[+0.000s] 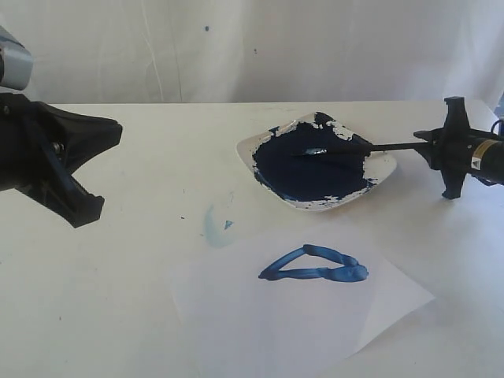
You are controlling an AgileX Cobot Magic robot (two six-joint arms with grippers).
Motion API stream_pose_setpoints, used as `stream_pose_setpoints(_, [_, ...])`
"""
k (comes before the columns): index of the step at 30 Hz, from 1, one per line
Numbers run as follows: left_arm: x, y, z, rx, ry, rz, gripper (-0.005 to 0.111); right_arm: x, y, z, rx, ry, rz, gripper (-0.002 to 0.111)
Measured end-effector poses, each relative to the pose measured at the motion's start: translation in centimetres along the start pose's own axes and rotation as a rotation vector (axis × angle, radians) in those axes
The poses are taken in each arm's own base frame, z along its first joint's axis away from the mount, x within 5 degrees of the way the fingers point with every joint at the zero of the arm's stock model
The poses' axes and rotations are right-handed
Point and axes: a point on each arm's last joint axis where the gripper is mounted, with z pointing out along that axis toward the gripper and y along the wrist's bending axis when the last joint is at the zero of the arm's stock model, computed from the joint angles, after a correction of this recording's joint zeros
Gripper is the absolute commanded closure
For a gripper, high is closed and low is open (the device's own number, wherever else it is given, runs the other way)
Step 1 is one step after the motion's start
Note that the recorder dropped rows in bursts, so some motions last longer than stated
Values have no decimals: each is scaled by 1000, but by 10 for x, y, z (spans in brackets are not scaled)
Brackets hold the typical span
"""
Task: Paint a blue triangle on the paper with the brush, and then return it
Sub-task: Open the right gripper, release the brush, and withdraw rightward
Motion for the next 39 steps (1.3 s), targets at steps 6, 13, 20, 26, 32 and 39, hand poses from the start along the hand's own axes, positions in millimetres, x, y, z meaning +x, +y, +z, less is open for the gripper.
stream_pose_setpoints(6, [0,0,0,0,0,-2,107,2,0,0,-3,22,-21,47])
stream_pose_setpoints(13, [0,0,0,0,0,-2,107,5,-2,-2,7,89,-100,37])
stream_pose_setpoints(20, [0,0,0,-3,-2,-14,107,-2,2,-13,-83,179,-142,38])
stream_pose_setpoints(26, [0,0,0,-3,-2,-16,107,-2,-5,-23,-102,263,-174,38])
stream_pose_setpoints(32, [0,0,0,-5,-1,-16,107,-2,-16,-39,-158,313,-110,38])
stream_pose_setpoints(39, [0,1,0,-7,-1,-16,107,-4,-24,-55,-216,350,-58,38])
